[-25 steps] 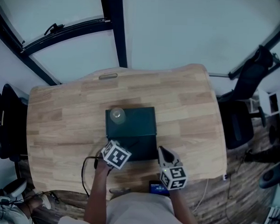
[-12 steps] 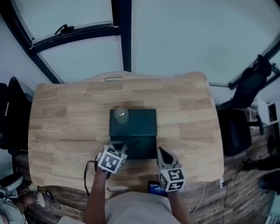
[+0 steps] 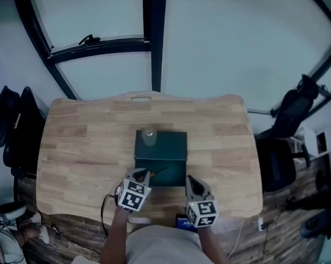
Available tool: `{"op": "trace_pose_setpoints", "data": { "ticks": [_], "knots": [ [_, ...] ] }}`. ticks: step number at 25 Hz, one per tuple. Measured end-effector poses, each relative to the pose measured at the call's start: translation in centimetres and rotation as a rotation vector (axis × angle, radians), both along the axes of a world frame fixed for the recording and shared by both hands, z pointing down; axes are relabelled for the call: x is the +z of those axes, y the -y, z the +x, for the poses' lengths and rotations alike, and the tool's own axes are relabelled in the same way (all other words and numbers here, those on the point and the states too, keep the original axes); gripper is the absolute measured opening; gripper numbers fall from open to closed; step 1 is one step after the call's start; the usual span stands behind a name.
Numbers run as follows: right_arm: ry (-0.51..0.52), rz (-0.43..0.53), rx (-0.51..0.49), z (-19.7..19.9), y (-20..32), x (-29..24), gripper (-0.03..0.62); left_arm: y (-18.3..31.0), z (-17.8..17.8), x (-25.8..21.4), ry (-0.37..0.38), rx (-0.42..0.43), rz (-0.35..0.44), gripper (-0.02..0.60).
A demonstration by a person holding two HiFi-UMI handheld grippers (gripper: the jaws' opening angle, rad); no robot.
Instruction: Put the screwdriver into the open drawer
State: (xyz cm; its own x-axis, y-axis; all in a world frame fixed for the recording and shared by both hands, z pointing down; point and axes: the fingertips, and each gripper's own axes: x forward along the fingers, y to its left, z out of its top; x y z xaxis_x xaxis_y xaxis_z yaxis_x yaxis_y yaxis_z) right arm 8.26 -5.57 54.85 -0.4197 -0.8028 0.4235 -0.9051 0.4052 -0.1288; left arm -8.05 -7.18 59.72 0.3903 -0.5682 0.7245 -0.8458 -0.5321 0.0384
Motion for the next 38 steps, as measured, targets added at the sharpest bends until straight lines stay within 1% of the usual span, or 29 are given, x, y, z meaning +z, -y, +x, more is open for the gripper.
{"op": "trace_pose_setpoints", "data": {
  "ticks": [5,8,12,16,20,23,25,28,30,32,36,38],
  "knots": [
    [-0.027,0.045,0.001,0.1,-0.7,-0.8,-0.002,0.1,-0.5,-2.8,-0.03,-0.041,0.125,0.001],
    [-0.035,0.067,0.011,0.4,-1.1,-1.2,-0.002,0.1,-0.4,-4.1,-0.038,-0.044,0.18,0.0],
    [-0.042,0.067,0.04,1.0,-1.5,-1.5,-0.002,-0.3,-0.1,-5.4,-0.053,-0.041,0.229,0.0],
    [-0.035,0.083,0.044,0.8,-1.9,-1.8,-0.002,-0.7,-0.4,-6.5,-0.066,-0.056,0.271,0.0],
    [-0.046,0.117,0.047,0.6,-2.1,-2.8,-0.002,-1.1,-1.0,-7.4,-0.09,-0.079,0.299,0.0],
    [-0.055,0.137,0.044,0.4,-2.2,-3.0,-0.002,-1.6,-0.9,-7.7,-0.084,-0.064,0.332,0.0],
    [-0.06,0.145,0.041,0.5,-2.3,-3.0,-0.002,-1.9,-0.8,-7.6,-0.074,-0.053,0.337,0.0],
    [-0.063,0.117,0.062,0.7,-2.5,-2.9,-0.002,-2.1,-0.6,-7.1,-0.055,-0.043,0.331,0.0],
    [-0.055,0.119,0.075,0.8,-2.4,-3.0,-0.002,-2.1,-0.6,-6.9,-0.054,-0.04,0.327,0.0],
    [-0.055,0.117,0.08,0.9,-2.3,-2.9,-0.002,-2.0,-0.5,-6.9,-0.063,-0.039,0.323,0.0],
    [-0.057,0.108,0.087,1.2,-2.2,-2.5,-0.002,-2.0,-0.2,-6.8,-0.109,-0.038,0.296,0.0],
    [-0.058,0.118,0.085,1.2,-2.1,-2.7,-0.002,-2.1,-0.1,-6.7,-0.116,-0.038,0.292,0.001]
  ]
}}
